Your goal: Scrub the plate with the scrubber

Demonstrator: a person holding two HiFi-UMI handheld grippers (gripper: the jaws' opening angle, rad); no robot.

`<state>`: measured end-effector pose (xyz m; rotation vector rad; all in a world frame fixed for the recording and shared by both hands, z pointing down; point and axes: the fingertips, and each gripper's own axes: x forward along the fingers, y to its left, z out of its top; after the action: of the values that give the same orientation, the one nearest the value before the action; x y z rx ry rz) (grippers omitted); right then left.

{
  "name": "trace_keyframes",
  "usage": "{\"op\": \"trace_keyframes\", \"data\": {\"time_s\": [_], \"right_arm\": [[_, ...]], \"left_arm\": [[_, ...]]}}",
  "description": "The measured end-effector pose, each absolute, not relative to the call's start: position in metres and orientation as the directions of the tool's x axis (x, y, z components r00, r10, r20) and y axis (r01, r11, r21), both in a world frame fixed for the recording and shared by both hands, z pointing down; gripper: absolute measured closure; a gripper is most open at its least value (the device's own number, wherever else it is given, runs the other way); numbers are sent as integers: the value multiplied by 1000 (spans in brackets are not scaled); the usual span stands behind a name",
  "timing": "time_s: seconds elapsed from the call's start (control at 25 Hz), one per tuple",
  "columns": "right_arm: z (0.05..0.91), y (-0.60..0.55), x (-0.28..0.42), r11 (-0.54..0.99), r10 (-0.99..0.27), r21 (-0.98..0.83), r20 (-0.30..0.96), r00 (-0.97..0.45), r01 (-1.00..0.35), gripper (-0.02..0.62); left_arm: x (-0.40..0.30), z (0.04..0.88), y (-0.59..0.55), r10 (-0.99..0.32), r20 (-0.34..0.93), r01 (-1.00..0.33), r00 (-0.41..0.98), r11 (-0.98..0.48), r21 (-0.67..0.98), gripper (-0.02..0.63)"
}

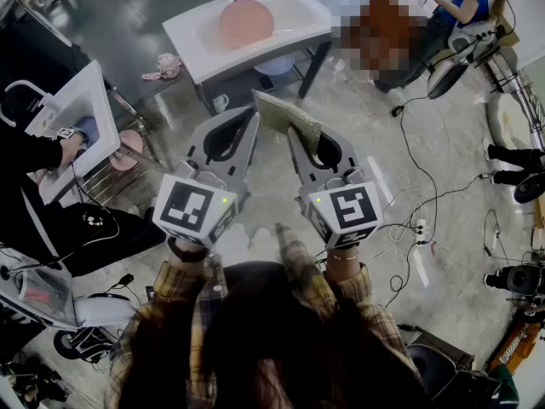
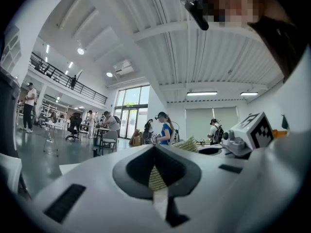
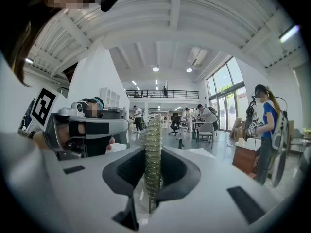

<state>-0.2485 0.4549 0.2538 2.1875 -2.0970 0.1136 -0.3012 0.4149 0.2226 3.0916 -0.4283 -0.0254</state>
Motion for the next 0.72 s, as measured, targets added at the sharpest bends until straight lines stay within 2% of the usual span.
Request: {"op": "trace_keyframes", "data": {"time_s": [0.72], "right_arm": [[255, 467, -216, -54, -995, -10, 84, 53, -998, 518]], "left_arm": [[-289, 228, 415, -317, 6, -317, 948, -948, -2, 592]]}}
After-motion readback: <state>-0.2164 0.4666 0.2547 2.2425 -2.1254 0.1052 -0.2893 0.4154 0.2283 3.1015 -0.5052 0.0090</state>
